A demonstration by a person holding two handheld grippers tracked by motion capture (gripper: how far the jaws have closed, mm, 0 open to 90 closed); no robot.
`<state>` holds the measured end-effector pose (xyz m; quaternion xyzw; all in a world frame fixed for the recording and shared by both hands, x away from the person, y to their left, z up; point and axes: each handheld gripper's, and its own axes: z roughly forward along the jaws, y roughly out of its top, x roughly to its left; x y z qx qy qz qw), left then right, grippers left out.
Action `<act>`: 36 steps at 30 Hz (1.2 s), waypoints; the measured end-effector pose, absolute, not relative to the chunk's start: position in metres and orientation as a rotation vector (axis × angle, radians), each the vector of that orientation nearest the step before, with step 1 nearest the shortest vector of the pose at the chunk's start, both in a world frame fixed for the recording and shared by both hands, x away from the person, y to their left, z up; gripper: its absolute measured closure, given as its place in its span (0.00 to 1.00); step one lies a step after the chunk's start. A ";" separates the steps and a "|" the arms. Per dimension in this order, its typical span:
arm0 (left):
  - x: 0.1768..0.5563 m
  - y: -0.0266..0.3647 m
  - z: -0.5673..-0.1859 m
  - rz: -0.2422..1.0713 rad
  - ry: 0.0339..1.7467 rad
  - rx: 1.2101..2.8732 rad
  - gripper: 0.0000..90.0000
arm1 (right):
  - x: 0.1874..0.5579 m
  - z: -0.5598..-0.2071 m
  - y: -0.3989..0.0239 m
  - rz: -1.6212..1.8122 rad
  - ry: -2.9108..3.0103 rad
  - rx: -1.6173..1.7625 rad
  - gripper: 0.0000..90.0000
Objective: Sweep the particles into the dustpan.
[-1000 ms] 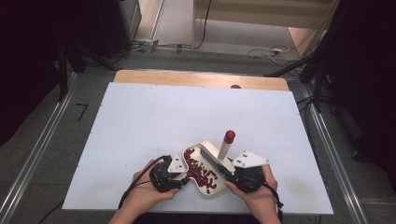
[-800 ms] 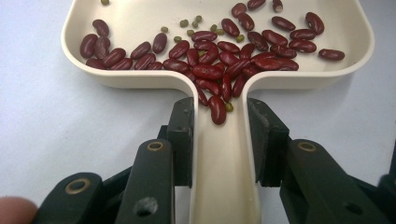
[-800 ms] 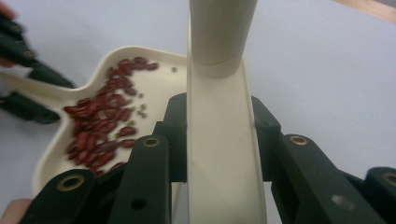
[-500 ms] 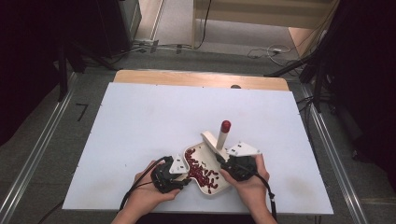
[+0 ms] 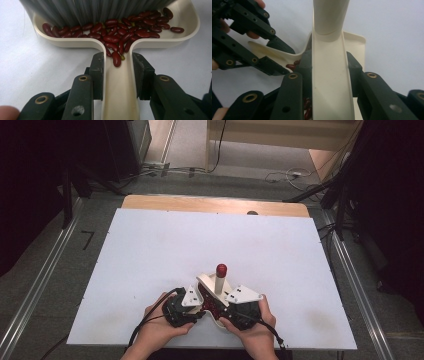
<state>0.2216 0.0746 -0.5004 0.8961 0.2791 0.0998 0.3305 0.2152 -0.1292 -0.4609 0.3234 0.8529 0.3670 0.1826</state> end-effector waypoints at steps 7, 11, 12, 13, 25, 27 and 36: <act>0.222 0.077 -0.499 0.261 0.725 2.335 0.73 | 0.221 -0.455 -0.141 1.093 2.384 0.948 0.72; 0.222 0.077 -0.498 0.271 0.728 2.324 0.73 | 0.224 -0.446 -0.153 1.122 2.351 0.959 0.72; 0.222 0.077 -0.498 0.272 0.727 2.322 0.73 | 0.225 -0.445 -0.156 1.129 2.339 0.970 0.72; 0.221 0.078 -0.497 0.279 0.727 2.321 0.73 | 0.226 -0.443 -0.159 1.134 2.331 0.970 0.72; 0.224 0.082 -0.500 0.310 0.750 2.292 0.73 | 0.237 -0.425 -0.197 1.209 2.235 1.025 0.72; 0.224 0.082 -0.501 0.304 0.746 2.294 0.73 | 0.239 -0.423 -0.205 1.211 2.215 1.044 0.72; 0.225 0.082 -0.501 0.296 0.754 2.295 0.73 | 0.264 -0.443 -0.221 1.050 2.162 1.123 0.72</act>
